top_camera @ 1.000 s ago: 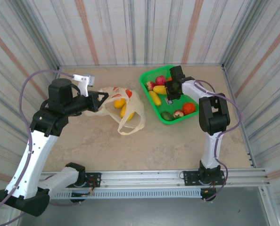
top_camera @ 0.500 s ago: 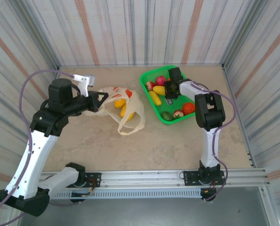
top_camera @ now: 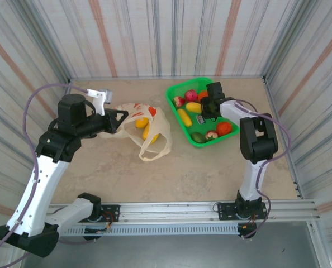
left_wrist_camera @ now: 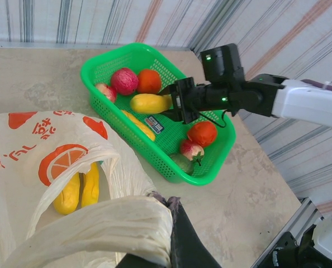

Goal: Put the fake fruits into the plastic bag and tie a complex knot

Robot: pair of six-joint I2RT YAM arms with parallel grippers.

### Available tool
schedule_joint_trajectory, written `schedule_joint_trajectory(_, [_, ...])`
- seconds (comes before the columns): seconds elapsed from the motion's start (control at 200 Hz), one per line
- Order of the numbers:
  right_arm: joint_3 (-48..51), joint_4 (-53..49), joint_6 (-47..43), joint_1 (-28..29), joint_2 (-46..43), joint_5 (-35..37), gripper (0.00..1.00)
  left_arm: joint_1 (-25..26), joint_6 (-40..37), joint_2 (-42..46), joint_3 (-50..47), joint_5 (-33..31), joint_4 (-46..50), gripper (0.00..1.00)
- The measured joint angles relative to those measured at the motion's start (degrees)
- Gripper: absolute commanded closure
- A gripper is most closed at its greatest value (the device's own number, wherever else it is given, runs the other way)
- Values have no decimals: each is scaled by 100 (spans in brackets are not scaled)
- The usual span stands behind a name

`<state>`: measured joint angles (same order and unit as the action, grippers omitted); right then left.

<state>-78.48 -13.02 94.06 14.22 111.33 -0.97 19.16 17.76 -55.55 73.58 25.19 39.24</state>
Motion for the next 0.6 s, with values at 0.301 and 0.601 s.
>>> schedule_joint_trajectory(0.301, [942, 1036, -2009, 151, -1792, -59, 57, 0, -55, 0, 0, -7, 2, 100])
schedule_joint_trajectory(0.601, [1482, 2118, -5071, 1729, -3045, -826, 58, 0, -107, 0, 2, -87, 105, 100])
